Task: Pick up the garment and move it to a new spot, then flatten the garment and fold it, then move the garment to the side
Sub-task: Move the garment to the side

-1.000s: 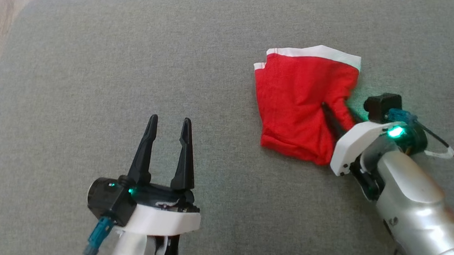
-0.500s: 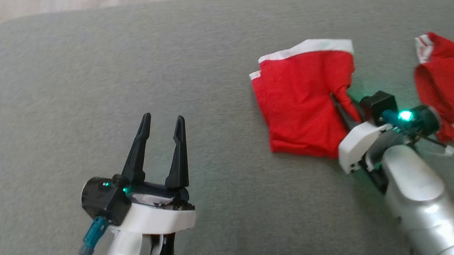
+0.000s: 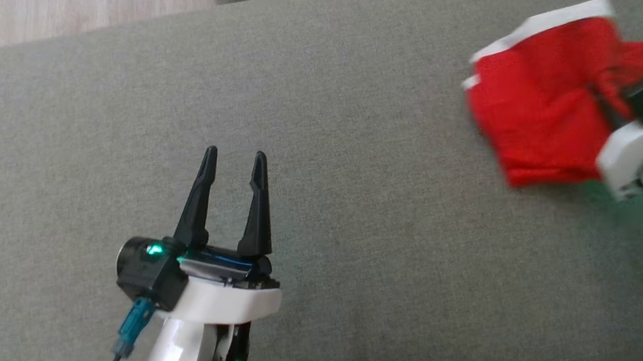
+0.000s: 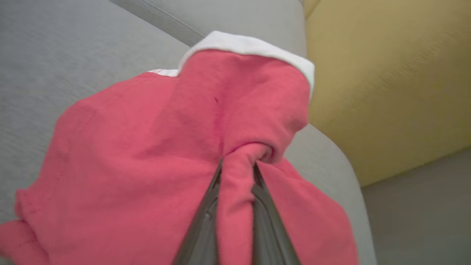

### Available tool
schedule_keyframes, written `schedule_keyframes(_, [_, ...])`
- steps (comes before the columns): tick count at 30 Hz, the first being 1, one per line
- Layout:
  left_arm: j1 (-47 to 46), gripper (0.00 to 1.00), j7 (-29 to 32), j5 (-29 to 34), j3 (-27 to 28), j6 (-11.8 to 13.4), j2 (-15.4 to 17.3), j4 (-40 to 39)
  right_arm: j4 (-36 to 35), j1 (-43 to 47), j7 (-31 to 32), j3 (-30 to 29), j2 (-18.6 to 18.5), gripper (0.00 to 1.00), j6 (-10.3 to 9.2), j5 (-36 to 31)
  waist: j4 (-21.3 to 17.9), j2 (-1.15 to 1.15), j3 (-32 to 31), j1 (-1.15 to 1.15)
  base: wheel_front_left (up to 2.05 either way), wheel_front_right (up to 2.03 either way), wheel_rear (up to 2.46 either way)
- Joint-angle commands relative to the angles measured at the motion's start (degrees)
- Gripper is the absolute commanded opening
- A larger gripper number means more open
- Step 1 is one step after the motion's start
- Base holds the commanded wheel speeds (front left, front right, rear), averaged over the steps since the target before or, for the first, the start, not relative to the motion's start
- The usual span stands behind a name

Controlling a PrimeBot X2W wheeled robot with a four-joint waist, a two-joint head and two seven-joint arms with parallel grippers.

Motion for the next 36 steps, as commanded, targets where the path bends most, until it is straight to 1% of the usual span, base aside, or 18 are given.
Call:
schedule_keyframes(1, [-2.31,1.00,-0.29,0.35,1.16,-0.03,0.18,-1.90,-1.61,-1.51,0.81,1.68,-3.36,0.00,-0.05,1.54,0.03,0.00,0.50,0.00,0.00,0.00,0.00])
schedule_keyframes(4, [-2.64,1.00,-0.29,0.31,0.97,-0.13,0.18,-1.79,-1.13,-1.96,2.80,4.23,-9.10,0.00,-0.05,4.76,0.30,0.00,1.10,0.00,0.00,0.00,0.00])
schedule_keyframes(6, [-2.79,1.00,-0.29,0.22,1.03,-0.20,0.18,-1.68,-0.92,-2.12,4.23,5.67,-12.07,0.00,-0.05,6.65,0.52,0.00,1.38,0.00,0.00,0.00,0.00])
schedule_keyframes(8, [-2.87,1.00,-0.29,0.18,1.09,-0.24,0.18,-1.67,-0.86,-2.26,5.50,7.13,-14.58,0.00,-0.05,8.02,0.68,0.00,1.64,0.00,0.00,0.00,0.00])
schedule_keyframes(11, [-2.93,1.00,-0.29,0.23,1.15,-0.30,0.18,-1.63,-0.70,-2.65,6.92,8.37,-17.13,0.00,-0.05,9.61,0.75,0.00,2.06,0.00,0.00,0.00,0.00])
schedule_keyframes(15, [-3.05,1.00,-0.29,0.39,1.10,-0.41,0.18,-1.57,-0.21,-3.21,7.76,8.76,-18.71,0.00,-0.05,10.64,0.84,0.00,2.55,0.00,0.00,0.00,0.00])
schedule_keyframes(23, [-3.32,1.00,-0.29,0.78,1.28,-0.69,0.18,-1.15,1.58,-3.48,7.88,7.05,-18.87,0.00,-0.05,10.95,1.19,0.00,3.19,0.00,0.00,0.00,0.00])
schedule_keyframes(24, [-3.28,1.00,-0.29,0.80,1.34,-0.72,0.18,-1.07,1.82,-3.46,7.74,6.53,-18.69,0.44,-0.05,10.91,1.21,0.00,3.14,0.00,0.00,0.00,0.00])
schedule_keyframes(25, [-3.23,1.00,-0.29,0.83,1.42,-0.76,0.18,-0.99,2.05,-3.44,7.59,5.87,-18.42,1.00,-0.05,10.89,1.19,0.00,3.04,0.00,0.00,0.00,0.00])
schedule_keyframes(30, [-2.76,1.00,-0.29,0.87,1.89,-0.88,0.18,-0.50,2.14,-3.60,7.18,2.71,-16.87,1.00,-0.05,9.61,0.89,0.00,1.81,0.00,0.00,0.00,0.00])
schedule_keyframes(36, [-2.29,1.00,-0.29,0.92,2.71,-0.91,0.18,-0.60,-0.81,-4.94,5.69,-2.03,-13.89,1.00,-0.05,7.27,0.50,0.00,-0.03,0.00,0.00,0.00,0.00])
